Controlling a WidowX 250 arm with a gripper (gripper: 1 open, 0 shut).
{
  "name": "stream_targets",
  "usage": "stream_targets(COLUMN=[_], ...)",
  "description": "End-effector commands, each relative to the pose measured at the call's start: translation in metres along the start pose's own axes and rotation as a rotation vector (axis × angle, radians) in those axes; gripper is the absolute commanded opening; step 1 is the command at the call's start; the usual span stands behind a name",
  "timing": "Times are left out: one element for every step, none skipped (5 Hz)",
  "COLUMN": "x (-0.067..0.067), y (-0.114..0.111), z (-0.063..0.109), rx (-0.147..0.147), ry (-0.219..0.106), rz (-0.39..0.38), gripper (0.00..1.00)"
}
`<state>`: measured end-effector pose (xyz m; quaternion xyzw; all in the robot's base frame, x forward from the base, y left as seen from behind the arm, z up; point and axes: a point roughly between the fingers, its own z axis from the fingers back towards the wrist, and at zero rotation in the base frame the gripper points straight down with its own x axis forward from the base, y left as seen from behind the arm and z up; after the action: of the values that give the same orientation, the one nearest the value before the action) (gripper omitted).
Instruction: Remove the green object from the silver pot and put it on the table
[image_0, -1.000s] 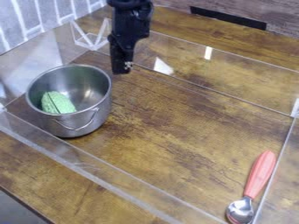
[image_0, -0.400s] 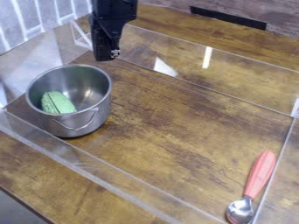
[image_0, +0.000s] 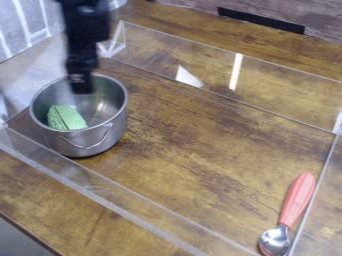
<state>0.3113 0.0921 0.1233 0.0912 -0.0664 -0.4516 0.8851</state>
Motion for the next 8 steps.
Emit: stream_targets(x=[-0.012, -0.014, -0.008, -0.002, 0.001, -0.002, -0.006, -0.015], y=[0.003, -0.002, -0.003, -0.001, 0.003, 0.014, 0.023, 0.025], z=[0.003, -0.018, -0.039, -0.054, -0.063, -0.056, -0.051, -0.056], rx=[0.062, 0.052, 0.038, 0.035, 0.032, 0.021, 0.010, -0.004], ry=[-0.079, -0.129, -0.160, -0.171, -0.171, -0.166, -0.165, -0.166], rz=[-0.188, -0.312, -0.359, -0.361, -0.348, -0.314, -0.274, -0.245], gripper=[1.00, 1.00, 1.00, 1.00, 1.00, 1.00, 1.00, 1.00])
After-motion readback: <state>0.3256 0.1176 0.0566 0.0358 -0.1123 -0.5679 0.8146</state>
